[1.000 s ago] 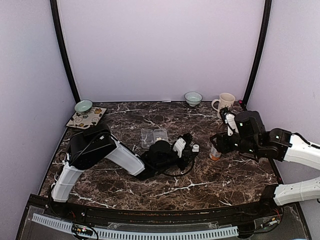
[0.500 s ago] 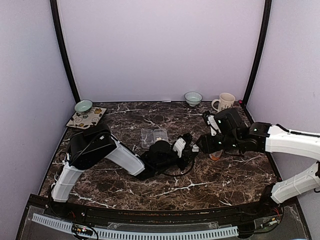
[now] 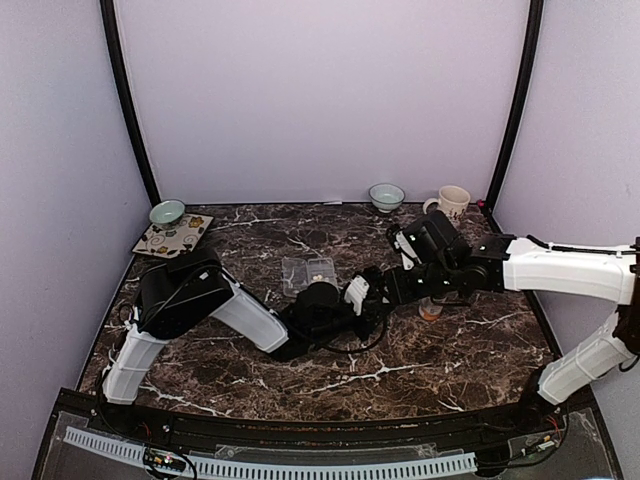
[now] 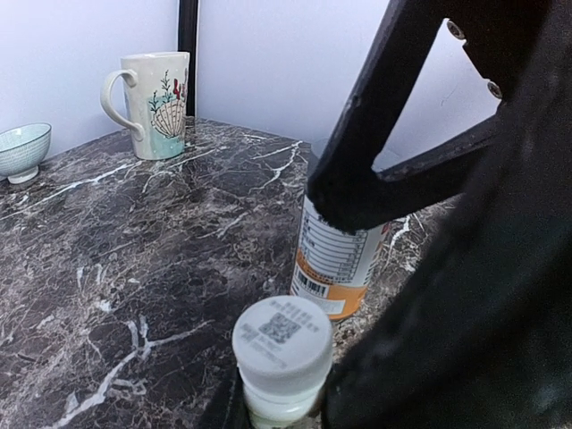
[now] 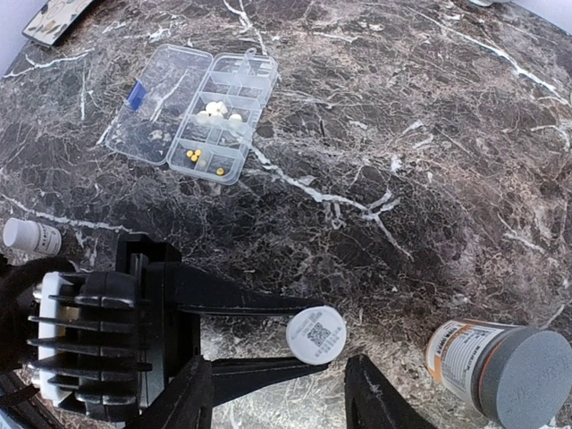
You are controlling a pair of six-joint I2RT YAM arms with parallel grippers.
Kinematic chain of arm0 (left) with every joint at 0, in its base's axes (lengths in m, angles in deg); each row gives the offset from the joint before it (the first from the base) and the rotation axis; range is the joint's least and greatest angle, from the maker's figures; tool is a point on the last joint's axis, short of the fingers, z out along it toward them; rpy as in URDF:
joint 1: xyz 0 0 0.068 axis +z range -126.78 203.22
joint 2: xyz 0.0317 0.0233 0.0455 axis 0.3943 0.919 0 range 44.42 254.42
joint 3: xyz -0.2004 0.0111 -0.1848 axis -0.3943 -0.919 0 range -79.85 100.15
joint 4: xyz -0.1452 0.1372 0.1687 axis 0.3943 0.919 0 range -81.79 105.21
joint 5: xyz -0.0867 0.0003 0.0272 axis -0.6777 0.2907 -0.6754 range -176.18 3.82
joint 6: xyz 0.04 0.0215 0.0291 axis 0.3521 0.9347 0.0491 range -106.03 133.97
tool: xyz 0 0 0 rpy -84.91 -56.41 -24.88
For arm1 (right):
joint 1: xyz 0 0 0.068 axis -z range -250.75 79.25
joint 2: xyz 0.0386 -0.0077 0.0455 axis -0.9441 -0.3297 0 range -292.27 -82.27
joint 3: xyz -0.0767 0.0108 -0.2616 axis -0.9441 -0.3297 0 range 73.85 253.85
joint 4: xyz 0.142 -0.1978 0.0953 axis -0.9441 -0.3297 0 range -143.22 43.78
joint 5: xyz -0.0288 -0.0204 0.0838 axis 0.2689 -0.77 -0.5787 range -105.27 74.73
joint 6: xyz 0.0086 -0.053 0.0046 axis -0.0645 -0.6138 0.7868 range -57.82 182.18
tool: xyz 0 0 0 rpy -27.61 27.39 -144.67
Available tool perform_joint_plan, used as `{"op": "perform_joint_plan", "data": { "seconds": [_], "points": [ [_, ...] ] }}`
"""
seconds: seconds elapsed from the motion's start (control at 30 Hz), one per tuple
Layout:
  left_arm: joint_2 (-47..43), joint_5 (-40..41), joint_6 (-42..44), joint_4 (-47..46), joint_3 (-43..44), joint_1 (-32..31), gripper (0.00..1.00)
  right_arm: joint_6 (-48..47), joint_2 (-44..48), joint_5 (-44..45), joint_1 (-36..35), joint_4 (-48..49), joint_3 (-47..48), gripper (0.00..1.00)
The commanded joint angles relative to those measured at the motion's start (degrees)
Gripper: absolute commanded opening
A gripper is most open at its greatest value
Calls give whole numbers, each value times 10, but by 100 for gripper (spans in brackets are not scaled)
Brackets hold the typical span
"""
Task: Sort the pills into containers
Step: Pass from the left arm to the right
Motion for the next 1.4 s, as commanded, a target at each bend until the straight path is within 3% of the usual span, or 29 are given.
{"op": "perform_joint_plan", "data": {
  "seconds": [0.0, 0.53, 1.37],
  "points": [
    [-14, 3, 4, -24, -14, -3, 0, 15, -16, -5, 1, -17, 27, 52],
    [-26, 1, 20, -38, -31, -4, 0, 25, -66, -7, 14, -50, 60, 52],
    [-36, -2, 24, -63, -46, -4, 0, 19, -105, -45, 27, -25, 58, 50]
  ]
}}
